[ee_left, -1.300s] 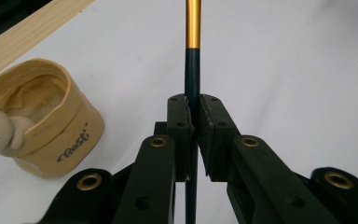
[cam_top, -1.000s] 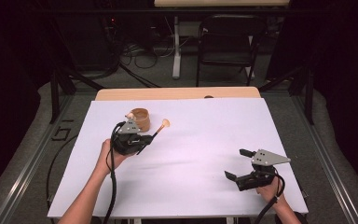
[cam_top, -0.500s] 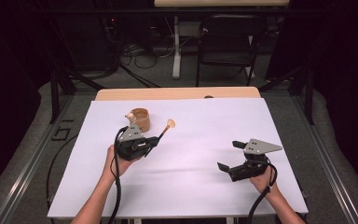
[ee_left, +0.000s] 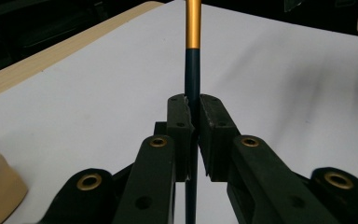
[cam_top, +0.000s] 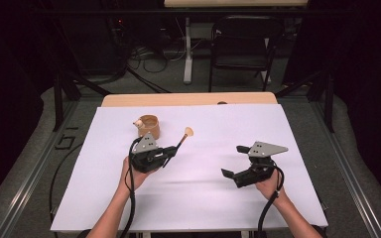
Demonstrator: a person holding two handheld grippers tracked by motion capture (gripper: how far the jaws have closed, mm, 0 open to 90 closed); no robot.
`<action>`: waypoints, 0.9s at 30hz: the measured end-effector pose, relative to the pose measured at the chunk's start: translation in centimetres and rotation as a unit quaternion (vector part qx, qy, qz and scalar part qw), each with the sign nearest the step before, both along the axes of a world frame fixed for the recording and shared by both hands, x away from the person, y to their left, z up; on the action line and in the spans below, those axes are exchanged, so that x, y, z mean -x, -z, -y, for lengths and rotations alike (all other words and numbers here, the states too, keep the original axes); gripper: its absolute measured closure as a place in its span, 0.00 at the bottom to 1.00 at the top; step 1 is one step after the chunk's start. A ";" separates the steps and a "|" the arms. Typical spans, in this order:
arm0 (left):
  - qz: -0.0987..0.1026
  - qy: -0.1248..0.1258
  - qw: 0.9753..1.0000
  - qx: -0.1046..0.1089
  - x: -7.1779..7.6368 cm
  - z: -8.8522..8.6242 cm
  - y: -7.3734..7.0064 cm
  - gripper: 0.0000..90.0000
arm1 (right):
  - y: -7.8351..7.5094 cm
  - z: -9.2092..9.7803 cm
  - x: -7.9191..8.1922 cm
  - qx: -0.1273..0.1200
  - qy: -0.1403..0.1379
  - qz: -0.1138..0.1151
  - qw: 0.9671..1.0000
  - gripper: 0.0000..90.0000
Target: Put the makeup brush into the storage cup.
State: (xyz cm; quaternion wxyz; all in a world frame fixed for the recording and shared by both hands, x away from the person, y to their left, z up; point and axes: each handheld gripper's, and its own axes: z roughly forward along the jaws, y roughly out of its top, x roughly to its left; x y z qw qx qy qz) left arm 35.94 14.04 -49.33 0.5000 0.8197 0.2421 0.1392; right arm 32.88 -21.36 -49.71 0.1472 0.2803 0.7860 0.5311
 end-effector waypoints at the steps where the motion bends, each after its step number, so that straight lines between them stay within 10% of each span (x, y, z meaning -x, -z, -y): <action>1: 0.002 0.001 1.000 0.001 0.0 0.1 0.1 0.93 | -0.1 -0.1 -0.1 -0.003 -0.002 -0.002 1.000 0.00; 15: 0.012 -0.010 0.998 0.055 0.1 0.7 0.9 0.93 | -0.4 -2.2 -0.3 -0.010 -0.020 -0.007 1.000 0.04; 27: 0.036 -0.070 0.991 0.112 -1.0 -1.2 1.3 0.93 | 0.4 -1.4 -0.2 0.000 -0.009 -0.012 1.000 0.04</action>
